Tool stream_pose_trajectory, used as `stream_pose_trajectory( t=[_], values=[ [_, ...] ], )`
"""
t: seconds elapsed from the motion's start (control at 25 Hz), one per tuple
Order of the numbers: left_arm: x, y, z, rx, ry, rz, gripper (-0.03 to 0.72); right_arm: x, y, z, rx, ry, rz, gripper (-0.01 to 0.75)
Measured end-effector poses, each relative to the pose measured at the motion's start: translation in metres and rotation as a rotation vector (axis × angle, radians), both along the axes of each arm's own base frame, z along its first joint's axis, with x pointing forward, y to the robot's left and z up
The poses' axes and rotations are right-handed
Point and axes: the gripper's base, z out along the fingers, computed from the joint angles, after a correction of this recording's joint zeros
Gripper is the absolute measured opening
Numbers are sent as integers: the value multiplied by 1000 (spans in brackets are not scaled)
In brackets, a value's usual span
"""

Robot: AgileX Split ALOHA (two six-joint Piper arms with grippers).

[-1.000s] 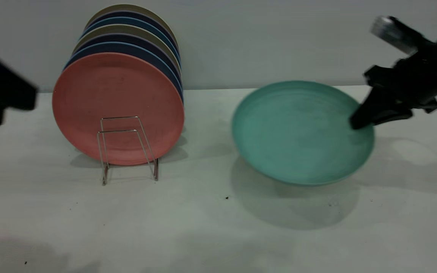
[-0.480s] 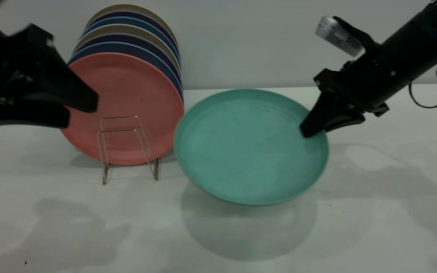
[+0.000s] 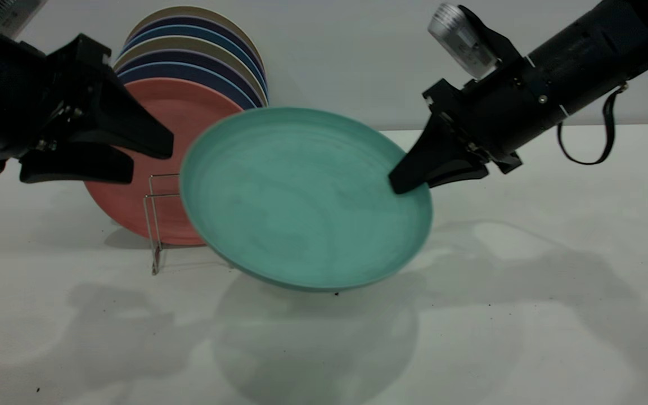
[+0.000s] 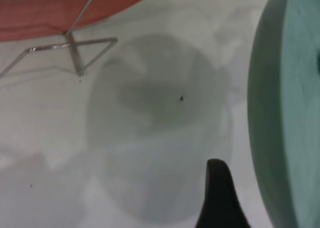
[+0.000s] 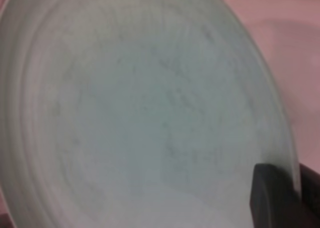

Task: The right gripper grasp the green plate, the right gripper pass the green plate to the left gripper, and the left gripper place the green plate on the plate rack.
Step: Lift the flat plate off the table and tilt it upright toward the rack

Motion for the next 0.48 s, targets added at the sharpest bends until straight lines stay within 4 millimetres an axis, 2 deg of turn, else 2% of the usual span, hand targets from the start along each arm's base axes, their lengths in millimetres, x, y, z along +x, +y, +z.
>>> stream_pose_trajectory(
  t=[0.2, 0.36, 0.48],
  values=[
    [1, -1, 1, -13, -13, 5, 520, -6, 17, 3, 37, -3, 41, 17],
    [1, -1, 2, -18, -14, 8, 518, -13, 33, 12, 154, -16, 102, 19],
    [1, -1, 2, -26, -13, 9, 478, -16, 42, 19, 241, -56, 152, 34]
  ],
)
